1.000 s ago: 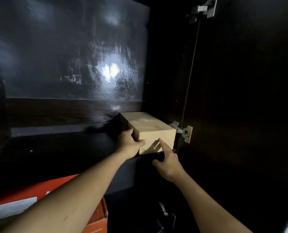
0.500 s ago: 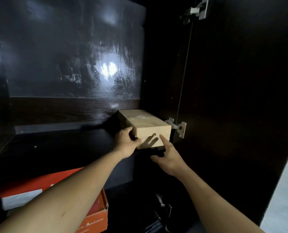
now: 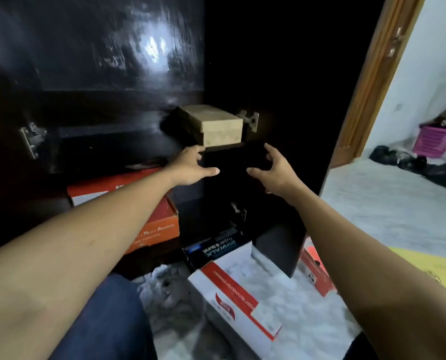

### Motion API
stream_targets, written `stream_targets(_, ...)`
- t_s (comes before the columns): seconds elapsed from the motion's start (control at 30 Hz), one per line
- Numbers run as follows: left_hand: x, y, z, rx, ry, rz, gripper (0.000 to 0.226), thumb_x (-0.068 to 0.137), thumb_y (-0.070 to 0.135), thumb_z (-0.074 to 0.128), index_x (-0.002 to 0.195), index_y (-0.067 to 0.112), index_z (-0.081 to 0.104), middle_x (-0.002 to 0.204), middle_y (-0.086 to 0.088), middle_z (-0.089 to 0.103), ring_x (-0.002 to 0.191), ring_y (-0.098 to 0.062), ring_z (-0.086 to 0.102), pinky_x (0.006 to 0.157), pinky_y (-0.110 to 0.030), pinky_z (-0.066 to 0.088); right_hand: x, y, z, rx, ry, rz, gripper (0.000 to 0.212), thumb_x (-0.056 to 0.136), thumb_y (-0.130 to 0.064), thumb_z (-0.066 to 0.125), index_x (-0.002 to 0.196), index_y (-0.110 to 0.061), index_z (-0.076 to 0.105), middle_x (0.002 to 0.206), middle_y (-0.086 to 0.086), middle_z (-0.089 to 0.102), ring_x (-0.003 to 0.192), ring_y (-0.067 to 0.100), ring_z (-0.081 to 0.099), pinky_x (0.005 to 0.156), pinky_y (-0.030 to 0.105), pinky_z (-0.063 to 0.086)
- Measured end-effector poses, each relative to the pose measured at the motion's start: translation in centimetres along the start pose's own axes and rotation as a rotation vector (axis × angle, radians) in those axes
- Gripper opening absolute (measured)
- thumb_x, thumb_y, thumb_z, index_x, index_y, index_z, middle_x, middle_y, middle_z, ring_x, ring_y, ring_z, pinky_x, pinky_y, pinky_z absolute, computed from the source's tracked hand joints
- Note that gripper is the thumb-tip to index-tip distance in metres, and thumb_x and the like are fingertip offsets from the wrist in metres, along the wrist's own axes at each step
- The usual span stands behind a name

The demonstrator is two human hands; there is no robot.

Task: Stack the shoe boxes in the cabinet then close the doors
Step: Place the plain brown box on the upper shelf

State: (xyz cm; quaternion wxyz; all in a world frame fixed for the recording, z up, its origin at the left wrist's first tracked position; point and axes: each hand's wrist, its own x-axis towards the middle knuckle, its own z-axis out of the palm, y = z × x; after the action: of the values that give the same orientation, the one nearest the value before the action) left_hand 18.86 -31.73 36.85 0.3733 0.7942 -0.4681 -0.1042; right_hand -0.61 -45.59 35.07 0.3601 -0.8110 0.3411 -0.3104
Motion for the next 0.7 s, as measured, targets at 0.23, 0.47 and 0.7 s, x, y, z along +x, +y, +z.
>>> stream_targets(0.23, -7.3, -2.7, 4.0, 0.049, -0.142, -0.075, 0.091, 0.081, 0.039, 0.08, 0.153, 0.011, 0.032, 0.145, -0.015, 0.05, 0.128, -0.025, 0.053, 0.093, -0.021, 0.036, -8.6, 6.4, 0.5, -0.043, -0.038, 0.148, 0.091, 0.085, -0.035, 0.078, 0.157, -0.025, 0.024, 0.152, 0.009, 0.039, 0.123, 0.033, 0.058, 0.083, 0.042, 0.059)
stream_targets(0.47, -9.0, -11.8, 11.3, -0.015, -0.273, -0.279, 0.094, 0.079, 0.038, 0.081, 0.153, 0.011, 0.03, 0.147, -0.017, 0.048, 0.127, -0.029, 0.054, 0.099, -0.027, 0.042, -14.3, 13.7, 6.5, -0.126, -0.17, 0.253, 0.085, 0.09, -0.04, 0.072, 0.157, -0.022, 0.022, 0.158, 0.011, 0.031, 0.133, 0.031, 0.05, 0.109, 0.041, 0.046)
stream_targets(0.7, -10.8, -19.6, 18.0, -0.03, -0.392, -0.431, 0.095, 0.059, 0.052, 0.091, 0.135, 0.011, 0.051, 0.134, 0.002, 0.058, 0.119, -0.019, 0.058, 0.09, -0.022, 0.043, -23.4, 21.4, 12.2, -0.174, -0.295, 0.457, 0.111, 0.069, -0.081, 0.065, 0.156, -0.033, 0.016, 0.162, -0.002, 0.021, 0.145, 0.026, 0.032, 0.114, 0.05, 0.041)
